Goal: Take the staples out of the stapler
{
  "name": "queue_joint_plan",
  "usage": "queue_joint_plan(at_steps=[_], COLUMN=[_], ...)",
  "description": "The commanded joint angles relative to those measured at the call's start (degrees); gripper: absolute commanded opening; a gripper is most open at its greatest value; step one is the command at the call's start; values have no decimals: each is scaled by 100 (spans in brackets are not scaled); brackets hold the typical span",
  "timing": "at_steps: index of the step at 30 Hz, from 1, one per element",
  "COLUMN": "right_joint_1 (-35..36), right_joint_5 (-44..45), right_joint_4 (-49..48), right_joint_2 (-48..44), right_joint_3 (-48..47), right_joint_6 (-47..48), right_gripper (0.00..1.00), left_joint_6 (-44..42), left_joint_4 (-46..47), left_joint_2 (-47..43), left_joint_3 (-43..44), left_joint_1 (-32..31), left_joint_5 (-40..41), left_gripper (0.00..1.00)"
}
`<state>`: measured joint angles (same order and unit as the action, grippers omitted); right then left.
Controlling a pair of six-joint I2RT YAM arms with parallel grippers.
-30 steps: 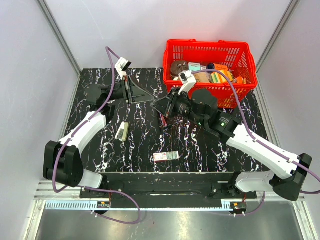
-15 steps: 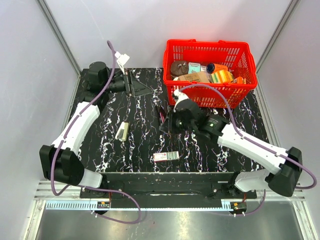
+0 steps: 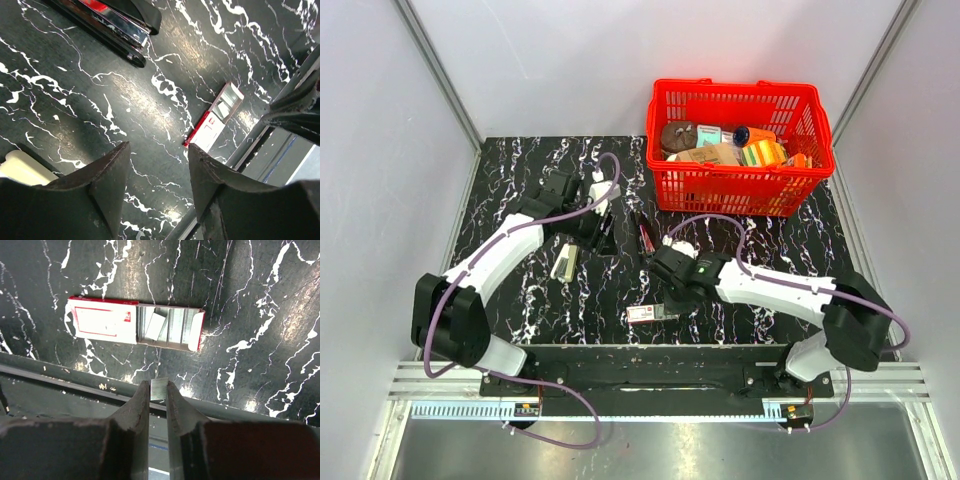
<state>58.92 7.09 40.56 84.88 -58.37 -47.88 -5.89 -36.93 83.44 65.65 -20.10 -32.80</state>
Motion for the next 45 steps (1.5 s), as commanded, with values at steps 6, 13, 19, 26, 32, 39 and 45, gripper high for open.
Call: queue_joint_plan(at_steps=[6, 13, 19, 26, 32, 39, 45], right_joint_1=[50, -11, -143, -205, -205, -205, -205], right_joint_5=[293, 407, 363, 302, 223, 178, 152], right_joint_4=[-83, -100, -162, -180, -197, -206, -171], right_joint_2=[722, 995, 1110, 1206, 1311, 1408, 1382], right_joint_3=[-148, -342, -403, -412, -465, -491, -500], right_joint_6=[59, 296, 472, 534, 551, 560, 560], right_gripper=[0, 0, 0, 0, 1, 3, 11], left_joint_6=[-501, -545, -536, -545, -545, -562, -571], left_joint_4=[-34, -34, -34, -34, -51, -104, -104], left_joint_2=[-223, -319, -355, -372, -372, -381, -407], left_joint_3=[-87, -149, -175, -175, -149, -114, -122], left_joint_1=[-372, -398, -407, -407, -390, -407, -407], left_joint_5=[485, 458, 406, 362, 327, 318, 318], left_gripper=[53, 53, 53, 53, 53, 53, 53])
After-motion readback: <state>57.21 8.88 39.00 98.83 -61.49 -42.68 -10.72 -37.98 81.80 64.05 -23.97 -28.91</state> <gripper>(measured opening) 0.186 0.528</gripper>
